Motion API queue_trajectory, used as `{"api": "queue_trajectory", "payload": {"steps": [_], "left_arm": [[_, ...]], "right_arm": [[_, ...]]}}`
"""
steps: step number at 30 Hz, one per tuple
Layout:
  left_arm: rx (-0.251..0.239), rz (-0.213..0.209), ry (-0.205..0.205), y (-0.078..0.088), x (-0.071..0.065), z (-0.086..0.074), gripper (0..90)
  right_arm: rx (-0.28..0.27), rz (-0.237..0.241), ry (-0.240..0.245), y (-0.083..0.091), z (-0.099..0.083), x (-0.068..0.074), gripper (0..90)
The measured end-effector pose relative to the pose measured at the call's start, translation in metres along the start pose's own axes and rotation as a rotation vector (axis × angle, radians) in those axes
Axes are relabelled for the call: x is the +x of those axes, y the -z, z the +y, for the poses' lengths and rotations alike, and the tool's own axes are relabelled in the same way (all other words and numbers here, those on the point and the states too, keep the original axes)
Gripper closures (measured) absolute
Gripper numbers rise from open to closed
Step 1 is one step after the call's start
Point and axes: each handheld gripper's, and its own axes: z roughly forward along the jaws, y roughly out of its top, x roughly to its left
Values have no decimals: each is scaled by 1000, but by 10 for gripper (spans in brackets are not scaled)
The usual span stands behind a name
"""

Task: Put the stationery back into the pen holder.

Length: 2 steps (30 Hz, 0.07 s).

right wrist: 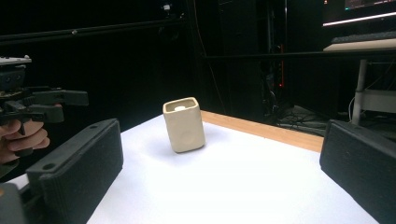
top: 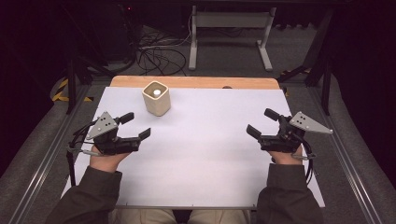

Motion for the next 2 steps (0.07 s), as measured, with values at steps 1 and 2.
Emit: {"api": "queue_trajectory", "payload": {"steps": [1, 2], "left_arm": [[1, 0, 2, 0, 0, 0, 167], [-1, 0, 1, 0, 0, 0, 168]], "right_arm": [[1, 2, 3, 0, 0, 0, 0], [4, 3, 2, -1, 0, 0, 0]]}}
